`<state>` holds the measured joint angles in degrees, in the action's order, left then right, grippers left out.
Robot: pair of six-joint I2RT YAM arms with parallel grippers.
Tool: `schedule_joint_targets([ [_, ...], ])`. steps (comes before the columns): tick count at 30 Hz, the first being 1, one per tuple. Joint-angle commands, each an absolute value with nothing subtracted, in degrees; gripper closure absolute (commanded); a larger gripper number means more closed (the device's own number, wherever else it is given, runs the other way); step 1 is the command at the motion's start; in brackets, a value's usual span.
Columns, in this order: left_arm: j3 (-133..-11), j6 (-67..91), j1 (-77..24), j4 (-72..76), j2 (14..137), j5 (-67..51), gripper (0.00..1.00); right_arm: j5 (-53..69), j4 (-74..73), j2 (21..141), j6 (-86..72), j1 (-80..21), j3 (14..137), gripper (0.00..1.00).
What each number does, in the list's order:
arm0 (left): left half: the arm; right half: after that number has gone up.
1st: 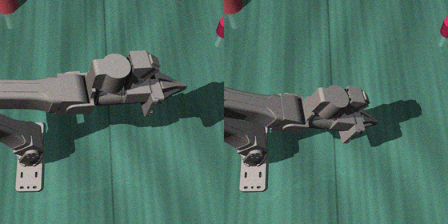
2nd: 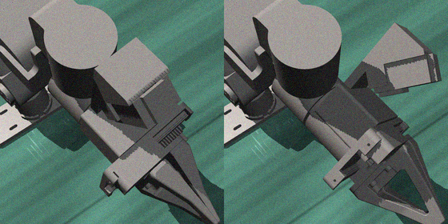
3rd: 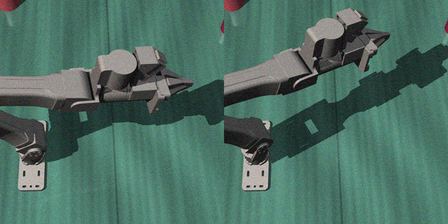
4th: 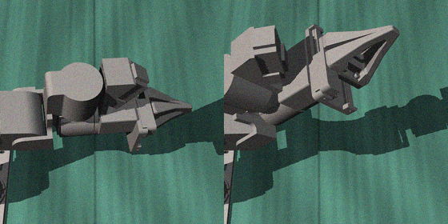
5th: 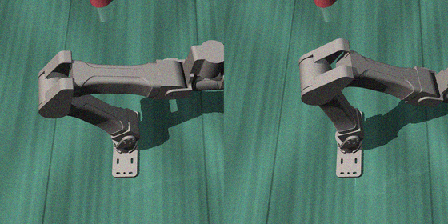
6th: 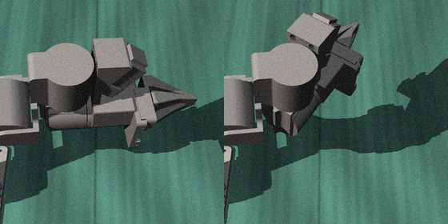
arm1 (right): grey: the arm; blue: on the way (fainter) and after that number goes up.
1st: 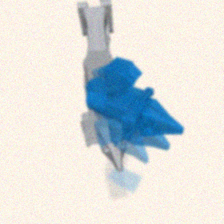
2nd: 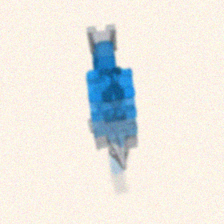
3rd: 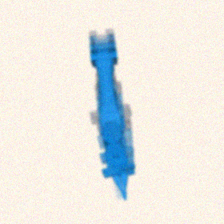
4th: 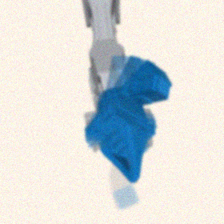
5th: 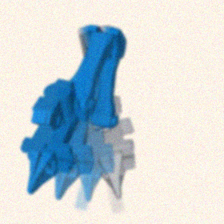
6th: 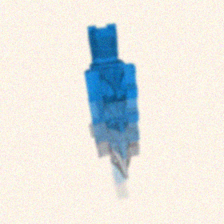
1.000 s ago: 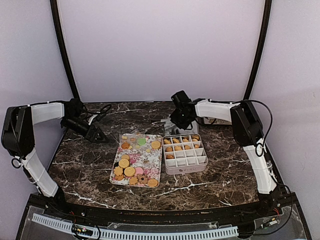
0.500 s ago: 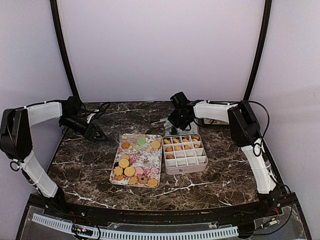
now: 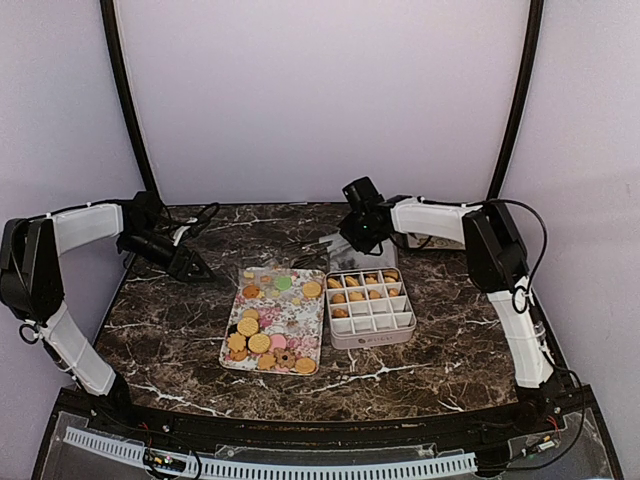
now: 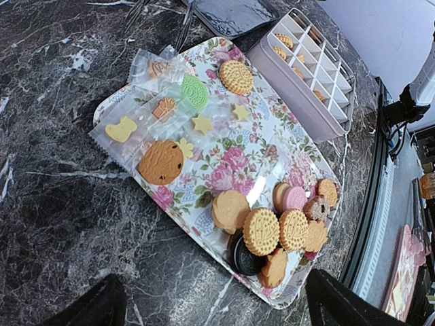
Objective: Pack the cookies
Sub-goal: Pick up the clamp from the center of the board.
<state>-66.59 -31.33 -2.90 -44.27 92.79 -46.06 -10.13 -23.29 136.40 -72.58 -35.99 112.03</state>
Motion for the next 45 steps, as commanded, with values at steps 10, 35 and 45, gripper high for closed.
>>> schedule_joint_targets([
  [10, -64.7, -33.0, -3.1, -45.4, 90.1, -46.2, 0.06, -11.4, -24.4, 138.6, -76.3, -36.3, 117.0, 0.68],
  [35, -62.9, -33.9, -3.0, -44.8, 89.4, -45.0, 0.05, -10.9, -24.4, 141.9, -77.0, -35.6, 118.0, 0.64],
  [45, -62.9, -33.8, -2.9, -44.8, 89.4, -45.5, 0.05, -10.6, -27.2, 145.9, -77.2, -35.6, 124.2, 0.67],
])
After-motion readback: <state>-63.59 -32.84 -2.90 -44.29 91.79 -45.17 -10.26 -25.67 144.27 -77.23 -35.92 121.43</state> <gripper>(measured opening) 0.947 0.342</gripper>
